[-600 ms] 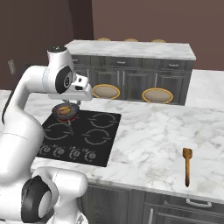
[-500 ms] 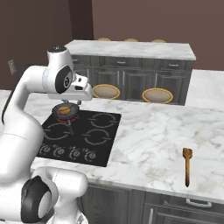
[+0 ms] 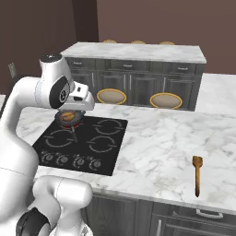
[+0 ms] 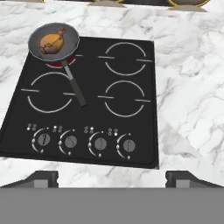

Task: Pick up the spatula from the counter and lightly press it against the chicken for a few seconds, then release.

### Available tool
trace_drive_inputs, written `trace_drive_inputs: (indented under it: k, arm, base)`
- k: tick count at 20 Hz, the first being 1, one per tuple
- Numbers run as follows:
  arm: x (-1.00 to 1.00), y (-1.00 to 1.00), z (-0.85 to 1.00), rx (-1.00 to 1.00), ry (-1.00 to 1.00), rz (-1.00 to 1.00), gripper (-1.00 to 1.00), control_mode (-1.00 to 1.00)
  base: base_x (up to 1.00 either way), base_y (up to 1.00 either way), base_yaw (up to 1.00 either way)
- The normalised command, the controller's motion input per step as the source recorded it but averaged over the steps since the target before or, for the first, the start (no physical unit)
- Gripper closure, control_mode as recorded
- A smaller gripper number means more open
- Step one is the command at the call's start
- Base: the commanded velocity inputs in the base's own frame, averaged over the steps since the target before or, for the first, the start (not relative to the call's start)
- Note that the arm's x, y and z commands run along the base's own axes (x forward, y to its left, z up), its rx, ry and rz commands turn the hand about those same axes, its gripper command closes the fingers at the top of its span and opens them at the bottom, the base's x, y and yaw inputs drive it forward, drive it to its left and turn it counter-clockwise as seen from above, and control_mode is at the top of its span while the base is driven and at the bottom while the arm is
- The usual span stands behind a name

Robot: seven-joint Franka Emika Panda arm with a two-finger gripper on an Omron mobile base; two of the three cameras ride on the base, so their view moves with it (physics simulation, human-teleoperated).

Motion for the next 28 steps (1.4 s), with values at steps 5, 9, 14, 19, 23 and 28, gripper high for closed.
trace_drive_inputs:
  k: [5, 9, 14, 19, 23, 28]
  arm:
    - [-0.2, -0.21, -0.02, 0.0, -0.08, 0.0, -1.0, -1.0]
    - [-0.14, -0.35, 0.0, 0.0, 0.0, 0.0, -1.0, -1.0]
    - [-0.23, -0.4, 0.0, 0.0, -0.01, 0.0, -1.0, -1.0]
    - [-0.34, -0.29, 0.0, 0.0, -0.05, 0.02, -1.0, -1.0]
    - [-0.31, -0.35, 0.01, 0.0, -0.07, 0.04, -1.0, -1.0]
    - [-0.22, -0.39, 0.0, 0.0, -0.01, 0.05, -1.0, -1.0]
  base:
    - [0.0, 0.0, 0.0]
    - [0.0, 0.0, 0.0]
    - [0.0, 0.0, 0.0]
    - [0.0, 0.0, 0.0]
    - [0.0, 0.0, 0.0]
    - [0.0, 0.0, 0.0]
